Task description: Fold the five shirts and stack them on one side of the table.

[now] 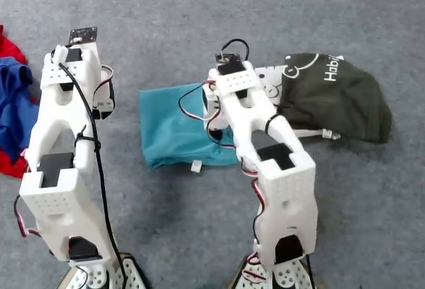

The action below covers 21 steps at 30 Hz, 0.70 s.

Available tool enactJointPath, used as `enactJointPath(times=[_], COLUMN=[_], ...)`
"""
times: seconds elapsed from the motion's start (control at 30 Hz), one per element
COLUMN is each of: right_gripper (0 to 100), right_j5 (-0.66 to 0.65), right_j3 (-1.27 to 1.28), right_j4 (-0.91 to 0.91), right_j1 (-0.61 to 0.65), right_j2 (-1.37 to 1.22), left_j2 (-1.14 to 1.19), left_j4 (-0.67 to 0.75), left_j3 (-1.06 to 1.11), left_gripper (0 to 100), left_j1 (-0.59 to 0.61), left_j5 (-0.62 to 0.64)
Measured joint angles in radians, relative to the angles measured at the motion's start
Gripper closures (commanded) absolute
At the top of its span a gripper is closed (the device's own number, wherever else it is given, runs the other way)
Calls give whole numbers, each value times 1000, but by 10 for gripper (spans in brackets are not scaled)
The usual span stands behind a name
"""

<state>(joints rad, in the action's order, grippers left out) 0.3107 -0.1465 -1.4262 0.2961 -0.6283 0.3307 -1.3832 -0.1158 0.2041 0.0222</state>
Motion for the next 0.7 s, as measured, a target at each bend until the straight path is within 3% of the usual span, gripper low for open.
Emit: enactJointPath(times=[0.17,0.4,0.7], right_gripper=[985,985,985], right_j5=[0,0,-44], right_j3=[-112,-213,-404], right_j4=[-107,-213,-318], right_j1=[-23,-61,-80], right_j2=[-48,-78,-81], left_j2=[0,0,0], left_j4=[0,0,-3], left_j3=[0,0,0], left_gripper=[949,873,873], left_j1=[0,0,0], left_j5=[0,2,43])
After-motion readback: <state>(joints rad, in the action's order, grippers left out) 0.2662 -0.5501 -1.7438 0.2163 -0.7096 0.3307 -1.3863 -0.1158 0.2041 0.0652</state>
